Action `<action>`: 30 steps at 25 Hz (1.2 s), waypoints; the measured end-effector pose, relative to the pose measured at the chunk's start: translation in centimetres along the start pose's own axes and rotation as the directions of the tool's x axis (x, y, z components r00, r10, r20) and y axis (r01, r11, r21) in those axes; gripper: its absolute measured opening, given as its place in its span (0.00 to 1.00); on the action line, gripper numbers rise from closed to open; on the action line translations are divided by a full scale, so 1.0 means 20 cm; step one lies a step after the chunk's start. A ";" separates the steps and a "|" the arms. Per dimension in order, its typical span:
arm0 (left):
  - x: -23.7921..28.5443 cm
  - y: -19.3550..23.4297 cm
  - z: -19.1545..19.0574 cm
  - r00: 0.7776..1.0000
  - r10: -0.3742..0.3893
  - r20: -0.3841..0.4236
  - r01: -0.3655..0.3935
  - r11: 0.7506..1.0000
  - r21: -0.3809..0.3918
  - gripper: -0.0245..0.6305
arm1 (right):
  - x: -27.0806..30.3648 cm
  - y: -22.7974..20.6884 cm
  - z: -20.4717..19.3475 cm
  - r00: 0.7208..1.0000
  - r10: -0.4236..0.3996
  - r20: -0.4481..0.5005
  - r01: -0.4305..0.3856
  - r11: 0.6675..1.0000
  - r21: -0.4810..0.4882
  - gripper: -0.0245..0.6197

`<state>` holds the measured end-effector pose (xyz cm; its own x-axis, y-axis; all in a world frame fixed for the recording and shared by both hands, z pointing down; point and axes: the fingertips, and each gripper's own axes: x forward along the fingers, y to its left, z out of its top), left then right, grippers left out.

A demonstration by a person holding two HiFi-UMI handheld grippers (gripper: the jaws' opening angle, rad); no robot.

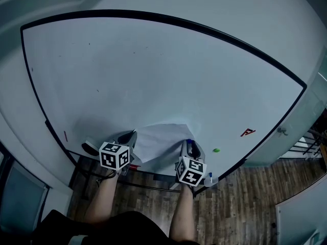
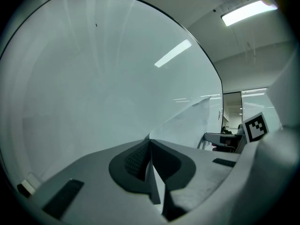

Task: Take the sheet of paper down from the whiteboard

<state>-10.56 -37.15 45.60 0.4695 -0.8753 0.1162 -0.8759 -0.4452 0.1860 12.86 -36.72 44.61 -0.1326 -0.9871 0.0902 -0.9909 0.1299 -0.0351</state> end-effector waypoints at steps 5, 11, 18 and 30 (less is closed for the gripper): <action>-0.01 0.03 -0.01 1.000 0.019 -0.005 -0.019 1.000 -0.008 0.07 | 0.00 0.00 0.00 1.000 0.005 0.000 -0.005 1.000 -0.001 0.24; -0.03 0.08 -0.03 0.999 0.032 -0.017 -0.032 0.999 -0.029 0.07 | 0.00 0.02 -0.01 1.000 0.010 0.000 -0.010 1.000 -0.005 0.24; -0.04 0.11 -0.05 0.998 0.059 -0.038 -0.060 0.998 -0.032 0.07 | 0.00 0.01 0.00 1.000 0.004 0.005 -0.004 1.000 0.002 0.24; -0.09 0.24 -0.08 0.987 0.142 -0.071 -0.145 0.989 -0.033 0.07 | 0.01 -0.01 -0.02 1.000 -0.006 0.005 0.006 1.000 -0.002 0.24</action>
<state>-15.51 -37.35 47.88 0.3470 -0.9139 0.2107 -0.9305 -0.3074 0.1991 13.06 -36.83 45.09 -0.1261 -0.9883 0.0855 -0.9918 0.1237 -0.0330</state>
